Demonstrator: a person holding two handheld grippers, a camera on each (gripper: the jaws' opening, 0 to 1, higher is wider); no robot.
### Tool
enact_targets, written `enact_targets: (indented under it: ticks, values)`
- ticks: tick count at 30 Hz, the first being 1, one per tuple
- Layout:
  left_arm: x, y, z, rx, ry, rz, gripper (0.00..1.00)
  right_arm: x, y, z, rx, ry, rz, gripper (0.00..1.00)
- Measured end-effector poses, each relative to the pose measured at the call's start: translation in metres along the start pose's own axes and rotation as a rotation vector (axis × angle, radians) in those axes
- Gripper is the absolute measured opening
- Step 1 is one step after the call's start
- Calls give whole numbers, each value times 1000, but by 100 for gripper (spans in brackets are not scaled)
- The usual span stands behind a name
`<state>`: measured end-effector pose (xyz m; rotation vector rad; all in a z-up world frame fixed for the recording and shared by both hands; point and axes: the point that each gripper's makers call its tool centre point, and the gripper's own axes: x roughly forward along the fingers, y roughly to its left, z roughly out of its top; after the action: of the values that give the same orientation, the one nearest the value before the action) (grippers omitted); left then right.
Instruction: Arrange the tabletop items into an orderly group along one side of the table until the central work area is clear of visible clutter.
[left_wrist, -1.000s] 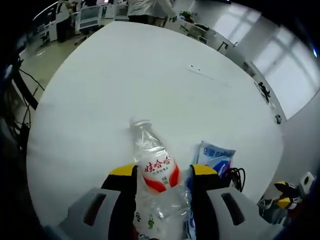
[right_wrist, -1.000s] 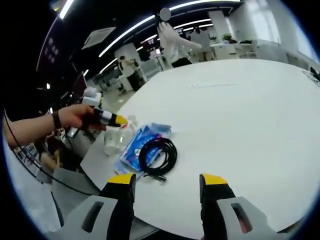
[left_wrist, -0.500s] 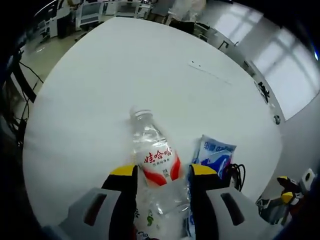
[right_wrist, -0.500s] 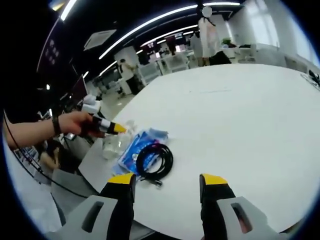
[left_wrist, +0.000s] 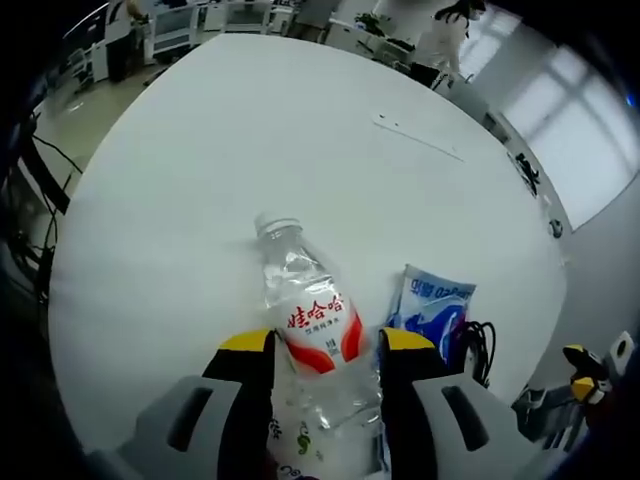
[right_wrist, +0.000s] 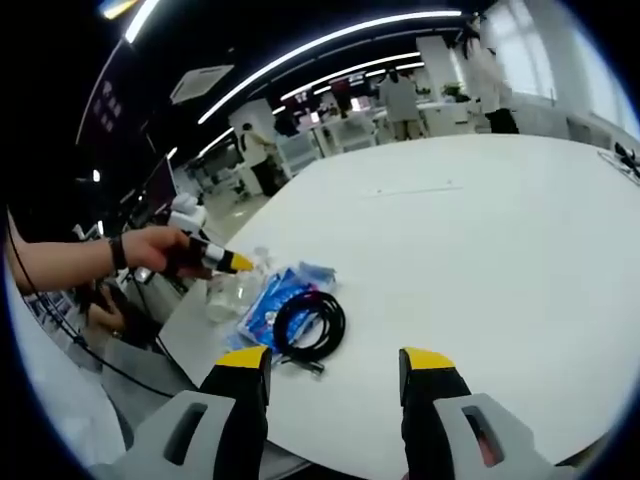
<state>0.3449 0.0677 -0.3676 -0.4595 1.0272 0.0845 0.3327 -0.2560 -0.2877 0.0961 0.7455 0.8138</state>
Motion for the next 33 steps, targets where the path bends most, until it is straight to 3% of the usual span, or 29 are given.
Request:
enact_targets:
  ticks: [20, 25, 33]
  values:
    - [-6, -6, -4, 12, 8, -4, 41, 1, 4, 6, -33, -18, 13, 51]
    - [7, 5, 3, 20, 11, -4, 41, 1, 4, 4, -35, -14, 18, 51]
    - [2, 0, 1, 11, 2, -13, 42, 3, 5, 5, -48, -7, 29, 51]
